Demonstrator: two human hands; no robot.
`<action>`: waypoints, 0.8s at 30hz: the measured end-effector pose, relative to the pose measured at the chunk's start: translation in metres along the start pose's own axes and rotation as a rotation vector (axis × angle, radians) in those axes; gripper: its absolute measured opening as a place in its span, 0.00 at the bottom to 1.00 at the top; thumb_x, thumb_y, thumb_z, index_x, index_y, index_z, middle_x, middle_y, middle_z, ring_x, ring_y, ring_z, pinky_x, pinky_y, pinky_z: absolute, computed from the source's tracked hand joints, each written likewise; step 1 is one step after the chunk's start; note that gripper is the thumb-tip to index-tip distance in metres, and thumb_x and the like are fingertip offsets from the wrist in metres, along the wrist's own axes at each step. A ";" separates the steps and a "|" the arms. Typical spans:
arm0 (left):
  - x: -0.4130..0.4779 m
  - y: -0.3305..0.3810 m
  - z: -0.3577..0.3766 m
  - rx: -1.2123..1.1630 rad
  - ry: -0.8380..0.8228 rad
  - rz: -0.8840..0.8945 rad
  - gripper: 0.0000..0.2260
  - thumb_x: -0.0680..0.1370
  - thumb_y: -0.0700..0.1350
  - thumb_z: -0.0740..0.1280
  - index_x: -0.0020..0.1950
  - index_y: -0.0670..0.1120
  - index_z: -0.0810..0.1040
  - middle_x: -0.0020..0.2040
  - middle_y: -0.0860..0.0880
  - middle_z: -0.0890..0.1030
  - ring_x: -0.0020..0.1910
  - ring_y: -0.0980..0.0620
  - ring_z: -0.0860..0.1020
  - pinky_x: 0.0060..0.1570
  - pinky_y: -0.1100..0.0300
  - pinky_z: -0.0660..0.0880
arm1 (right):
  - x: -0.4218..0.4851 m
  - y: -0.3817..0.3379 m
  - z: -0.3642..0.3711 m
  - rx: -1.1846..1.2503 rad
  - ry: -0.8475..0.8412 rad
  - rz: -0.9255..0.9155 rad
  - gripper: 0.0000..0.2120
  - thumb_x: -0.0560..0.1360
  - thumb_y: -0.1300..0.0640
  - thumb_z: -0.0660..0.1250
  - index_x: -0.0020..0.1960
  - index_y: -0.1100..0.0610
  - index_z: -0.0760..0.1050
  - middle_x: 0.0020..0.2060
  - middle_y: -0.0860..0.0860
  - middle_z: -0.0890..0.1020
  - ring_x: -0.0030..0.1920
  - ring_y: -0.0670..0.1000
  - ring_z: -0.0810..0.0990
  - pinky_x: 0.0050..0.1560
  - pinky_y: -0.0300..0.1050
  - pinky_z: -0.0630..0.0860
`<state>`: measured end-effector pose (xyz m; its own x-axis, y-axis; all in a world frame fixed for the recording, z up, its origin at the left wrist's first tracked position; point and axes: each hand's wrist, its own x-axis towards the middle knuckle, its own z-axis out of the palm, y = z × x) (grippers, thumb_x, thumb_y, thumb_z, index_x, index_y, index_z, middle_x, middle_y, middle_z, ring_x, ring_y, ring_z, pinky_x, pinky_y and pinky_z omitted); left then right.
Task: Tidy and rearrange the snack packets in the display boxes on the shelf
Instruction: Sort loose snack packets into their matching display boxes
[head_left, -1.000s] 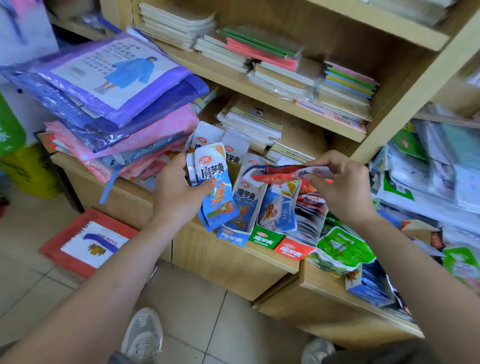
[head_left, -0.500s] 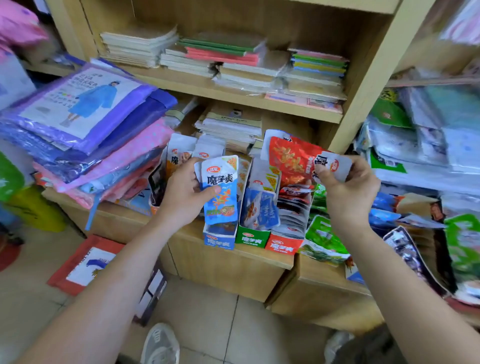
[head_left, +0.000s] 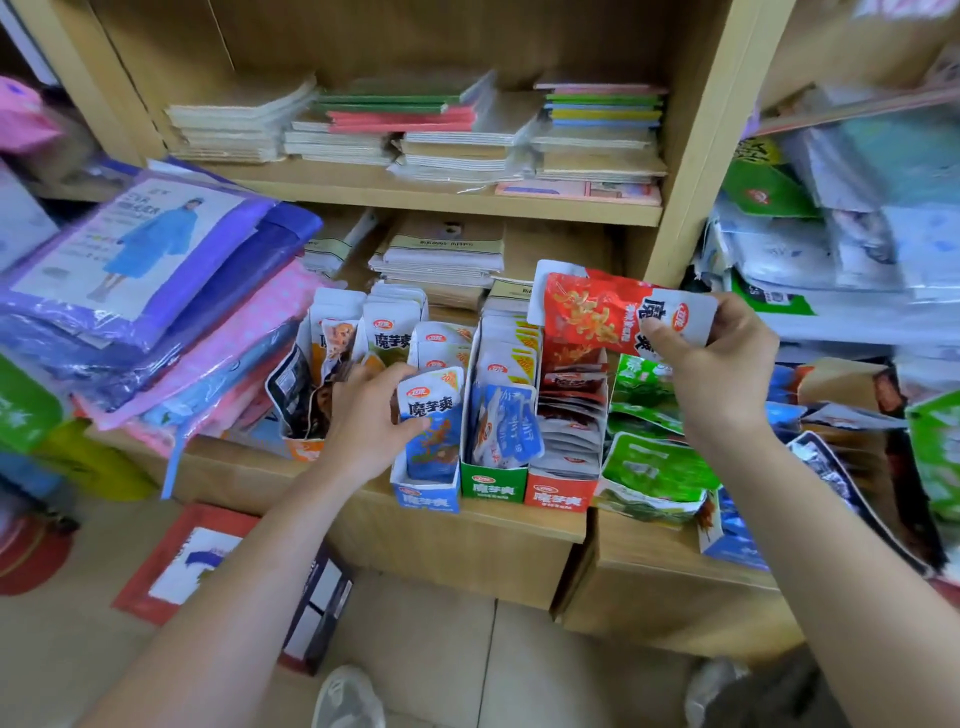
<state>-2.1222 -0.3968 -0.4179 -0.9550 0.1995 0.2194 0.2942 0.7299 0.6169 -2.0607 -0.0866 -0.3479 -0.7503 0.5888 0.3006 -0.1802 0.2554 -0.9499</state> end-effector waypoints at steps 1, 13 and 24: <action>-0.002 0.002 0.002 0.038 0.034 0.026 0.26 0.69 0.47 0.80 0.65 0.58 0.75 0.48 0.57 0.72 0.56 0.43 0.75 0.60 0.42 0.72 | 0.000 0.001 0.000 -0.004 -0.001 0.002 0.10 0.72 0.58 0.77 0.48 0.57 0.77 0.38 0.50 0.83 0.37 0.48 0.81 0.39 0.46 0.81; -0.003 0.029 0.002 -0.024 0.313 0.263 0.16 0.74 0.41 0.75 0.61 0.51 0.81 0.52 0.57 0.82 0.52 0.57 0.74 0.55 0.52 0.74 | 0.004 0.004 -0.005 0.042 -0.074 0.027 0.09 0.72 0.59 0.77 0.48 0.55 0.79 0.42 0.54 0.84 0.40 0.53 0.84 0.41 0.50 0.82; 0.011 0.110 0.013 -0.438 -0.200 0.149 0.28 0.80 0.52 0.68 0.78 0.59 0.63 0.72 0.56 0.71 0.68 0.59 0.72 0.56 0.65 0.77 | 0.017 -0.013 -0.024 0.024 -0.493 -0.107 0.06 0.74 0.67 0.72 0.50 0.62 0.78 0.39 0.50 0.82 0.36 0.40 0.79 0.34 0.31 0.74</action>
<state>-2.1008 -0.3060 -0.3573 -0.8775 0.4329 0.2064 0.3747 0.3501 0.8585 -2.0558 -0.0614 -0.3281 -0.9367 0.1267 0.3263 -0.2831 0.2736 -0.9192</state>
